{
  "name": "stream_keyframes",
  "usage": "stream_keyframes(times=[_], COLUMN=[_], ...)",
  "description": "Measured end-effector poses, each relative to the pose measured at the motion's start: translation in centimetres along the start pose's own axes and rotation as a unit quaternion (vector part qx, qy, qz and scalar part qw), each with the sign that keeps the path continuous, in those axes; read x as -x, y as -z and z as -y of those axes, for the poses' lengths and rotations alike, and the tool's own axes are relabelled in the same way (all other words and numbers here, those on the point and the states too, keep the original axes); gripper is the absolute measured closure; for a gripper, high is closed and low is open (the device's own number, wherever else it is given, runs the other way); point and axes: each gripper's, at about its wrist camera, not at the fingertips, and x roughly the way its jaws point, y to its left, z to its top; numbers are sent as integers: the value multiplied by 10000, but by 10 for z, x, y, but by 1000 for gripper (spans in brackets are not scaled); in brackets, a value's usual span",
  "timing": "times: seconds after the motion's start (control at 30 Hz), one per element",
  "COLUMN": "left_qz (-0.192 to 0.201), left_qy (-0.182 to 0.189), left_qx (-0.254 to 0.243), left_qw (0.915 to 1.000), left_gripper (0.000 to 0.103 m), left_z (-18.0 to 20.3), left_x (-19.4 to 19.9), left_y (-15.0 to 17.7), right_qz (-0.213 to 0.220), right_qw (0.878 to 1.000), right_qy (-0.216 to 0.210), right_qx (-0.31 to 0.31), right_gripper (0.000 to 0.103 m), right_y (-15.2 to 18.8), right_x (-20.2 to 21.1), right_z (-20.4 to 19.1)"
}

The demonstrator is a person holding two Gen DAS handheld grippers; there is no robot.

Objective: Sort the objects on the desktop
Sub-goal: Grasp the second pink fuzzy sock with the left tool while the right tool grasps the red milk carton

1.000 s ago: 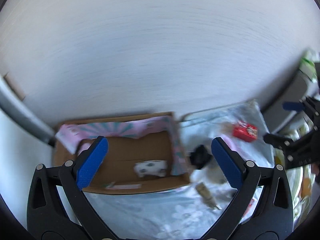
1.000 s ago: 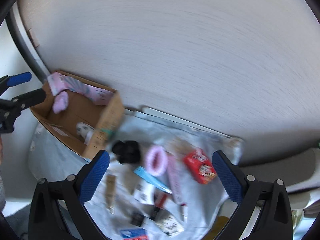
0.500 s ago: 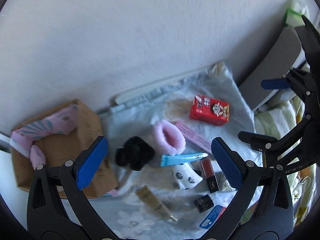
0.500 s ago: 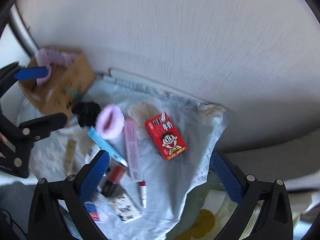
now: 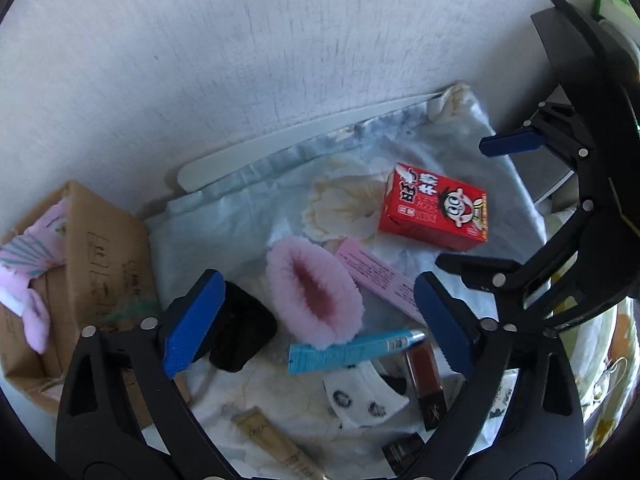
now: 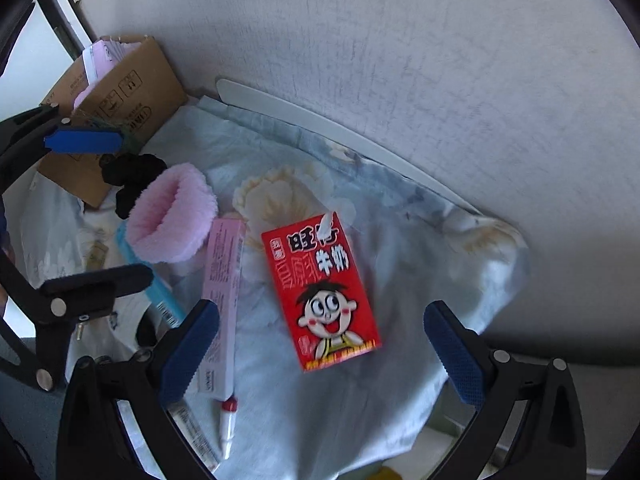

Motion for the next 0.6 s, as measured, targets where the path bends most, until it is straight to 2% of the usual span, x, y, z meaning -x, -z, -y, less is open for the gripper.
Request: stream_keyframes(times=[0.1, 0.17, 0.2, 0.23, 0.3, 0.37, 0.4, 0.6], left_qz=[-89, -139, -156, -173, -207, -146, -139, -128], left_qy=[6, 4, 32, 87, 184, 214, 217, 345], left_qx=[42, 61, 83, 123, 238, 284, 284, 418], left_qw=[10000, 9999, 9998, 9997, 9993, 9993, 9993, 9984], left_gripper=[20, 31, 40, 54, 64, 74, 78, 82], left_z=[-3, -5, -7, -9, -13, -15, -15, -23], left_x=[-13, -20, -23, -25, -28, -26, -25, -15], left_y=[2, 3, 4, 4, 6, 7, 7, 0], right_qz=[-22, -9, -15, -25, -58, -137, -162, -148], right_qw=[9999, 9999, 9999, 10000, 9999, 9998, 9997, 9992], right_qy=[126, 82, 70, 63, 105, 116, 124, 340], right_qx=[-87, -117, -93, -55, 62, 118, 140, 152], right_gripper=[1, 2, 3, 8, 21, 51, 51, 56], right_y=[-2, -1, -1, -1, -1, 0, 1, 0], right_x=[-12, -18, -21, -24, -28, -32, -34, -26], right_z=[2, 2, 2, 1, -2, -4, -5, -10])
